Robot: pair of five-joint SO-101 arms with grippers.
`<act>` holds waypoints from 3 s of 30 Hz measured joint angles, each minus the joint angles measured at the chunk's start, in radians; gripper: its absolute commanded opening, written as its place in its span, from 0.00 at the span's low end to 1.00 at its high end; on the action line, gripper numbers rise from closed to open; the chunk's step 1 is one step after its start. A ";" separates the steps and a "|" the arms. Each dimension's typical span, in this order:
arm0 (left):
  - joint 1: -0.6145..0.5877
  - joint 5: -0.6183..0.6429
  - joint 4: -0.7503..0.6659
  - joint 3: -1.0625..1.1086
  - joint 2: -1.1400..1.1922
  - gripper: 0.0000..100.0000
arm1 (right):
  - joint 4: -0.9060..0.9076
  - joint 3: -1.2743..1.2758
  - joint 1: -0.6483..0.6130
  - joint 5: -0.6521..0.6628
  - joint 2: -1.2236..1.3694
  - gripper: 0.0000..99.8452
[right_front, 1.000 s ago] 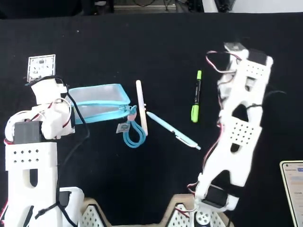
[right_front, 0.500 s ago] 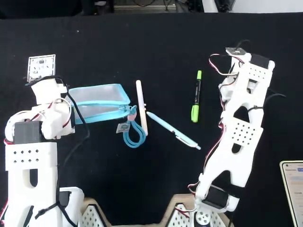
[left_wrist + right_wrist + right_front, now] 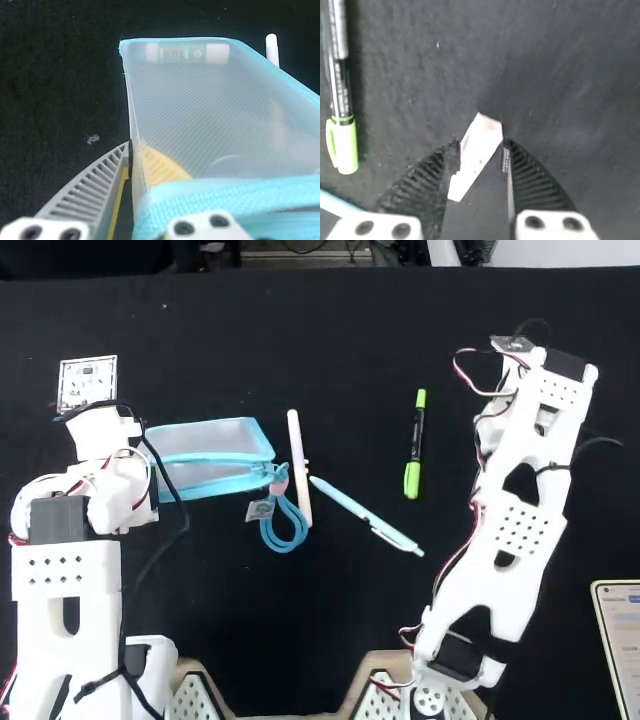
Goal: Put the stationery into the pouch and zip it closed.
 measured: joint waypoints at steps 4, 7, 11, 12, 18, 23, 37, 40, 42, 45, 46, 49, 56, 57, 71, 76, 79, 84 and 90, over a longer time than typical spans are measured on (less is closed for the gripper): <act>0.000 0.000 0.000 0.000 0.000 0.03 | 0.000 0.040 0.006 0.000 -0.014 0.14; 0.000 0.000 0.000 0.000 0.000 0.03 | -0.002 0.041 0.011 -0.003 -0.014 0.14; 0.000 0.000 0.000 0.000 0.000 0.03 | -0.021 0.043 0.029 -0.055 -0.011 0.14; 0.000 0.000 0.000 0.000 0.000 0.03 | -0.025 0.044 0.031 -0.060 -0.009 0.14; 0.000 0.000 0.000 0.000 0.000 0.03 | -0.032 0.044 0.032 -0.064 0.031 0.11; 0.000 0.000 0.000 0.000 0.000 0.03 | -0.032 0.044 0.032 -0.069 0.034 0.12; 0.000 0.000 0.000 0.000 0.000 0.03 | -0.002 -0.063 0.035 -0.071 0.037 0.01; 0.000 0.000 0.000 0.000 0.000 0.03 | -0.002 -0.072 0.035 -0.071 0.031 0.01; 0.000 0.000 0.000 0.000 0.000 0.03 | -0.002 -0.052 0.035 -0.071 0.000 0.01; 0.000 0.000 0.000 0.000 0.000 0.03 | -0.002 0.049 0.032 -0.071 -0.094 0.01; 0.000 0.000 0.000 0.000 0.000 0.03 | -0.002 0.095 0.028 -0.071 -0.133 0.01; 0.000 0.000 0.000 0.000 0.000 0.03 | -0.002 0.264 -0.017 -0.048 -0.281 0.01; 0.000 0.000 0.000 0.000 0.000 0.03 | -0.157 0.766 -0.183 -0.043 -0.713 0.01; 0.000 0.000 0.000 0.000 0.000 0.03 | -0.193 0.842 -0.207 -0.043 -0.781 0.01; 0.000 0.000 0.000 0.000 0.000 0.03 | -0.334 1.330 -0.729 -0.235 -1.729 0.01; 0.000 0.000 0.000 0.000 0.000 0.03 | -0.423 1.398 -0.942 -0.348 -1.975 0.01; 0.000 0.000 0.000 0.000 0.000 0.03 | -0.546 1.485 -1.034 -0.367 -2.081 0.01; 0.000 0.000 0.000 0.000 0.000 0.03 | -0.847 1.731 -1.134 -0.371 -2.232 0.01; 0.000 0.000 0.000 0.000 0.000 0.03 | -1.272 2.056 -1.237 -0.374 -2.384 0.01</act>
